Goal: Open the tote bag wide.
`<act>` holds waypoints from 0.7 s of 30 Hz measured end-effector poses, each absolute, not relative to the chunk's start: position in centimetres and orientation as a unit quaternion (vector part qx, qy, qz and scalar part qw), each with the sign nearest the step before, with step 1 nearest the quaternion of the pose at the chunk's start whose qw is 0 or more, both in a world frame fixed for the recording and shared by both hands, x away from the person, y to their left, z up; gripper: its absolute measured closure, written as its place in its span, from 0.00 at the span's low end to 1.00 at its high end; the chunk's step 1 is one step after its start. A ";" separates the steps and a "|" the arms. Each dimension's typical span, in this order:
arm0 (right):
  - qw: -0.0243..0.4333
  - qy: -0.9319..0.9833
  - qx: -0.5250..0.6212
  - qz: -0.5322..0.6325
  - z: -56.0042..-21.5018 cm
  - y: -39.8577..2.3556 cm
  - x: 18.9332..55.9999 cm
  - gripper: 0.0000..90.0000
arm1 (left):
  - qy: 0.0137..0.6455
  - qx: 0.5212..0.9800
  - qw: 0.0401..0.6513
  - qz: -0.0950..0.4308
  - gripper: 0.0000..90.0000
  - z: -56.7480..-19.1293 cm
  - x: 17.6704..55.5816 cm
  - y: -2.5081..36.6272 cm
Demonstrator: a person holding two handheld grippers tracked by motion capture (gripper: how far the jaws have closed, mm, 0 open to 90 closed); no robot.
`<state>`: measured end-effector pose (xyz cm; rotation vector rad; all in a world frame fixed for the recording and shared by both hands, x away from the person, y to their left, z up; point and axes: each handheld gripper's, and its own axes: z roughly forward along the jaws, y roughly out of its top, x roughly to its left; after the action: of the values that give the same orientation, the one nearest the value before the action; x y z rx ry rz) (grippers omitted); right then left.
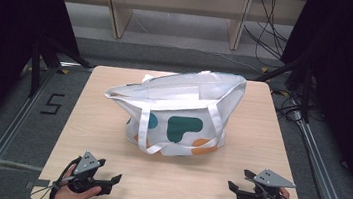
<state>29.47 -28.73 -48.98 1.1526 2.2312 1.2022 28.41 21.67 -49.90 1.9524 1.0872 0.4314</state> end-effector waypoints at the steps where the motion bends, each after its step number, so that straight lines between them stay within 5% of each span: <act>1: 0.176 0.791 0.407 0.422 -48.9 -28.7 29.4 0.33 | 0.437 0.778 0.416 0.173 0.22 -49.9 28.3 21.7; 10: 0.168 0.787 0.402 0.437 -47.9 -28.5 29.5 0.66 | 0.430 0.779 0.424 0.172 0.33 -49.6 28.3 21.7; 14: 0.187 0.796 0.372 0.439 -47.4 -28.3 30.0 0.82 | 0.418 0.783 0.425 0.176 0.54 -49.4 28.3 21.9; 17: 0.188 0.802 0.360 0.438 -46.9 -28.1 30.3 0.93 | 0.401 0.789 0.431 0.176 0.78 -49.1 28.3 21.7; 21: 0.183 0.799 0.361 0.445 -45.9 -27.9 30.8 1.00 | 0.382 0.791 0.437 0.195 0.99 -48.1 28.7 21.7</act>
<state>30.84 -27.89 -45.89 1.0180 2.2539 1.2546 28.74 21.65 -48.05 1.9660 0.9495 0.4857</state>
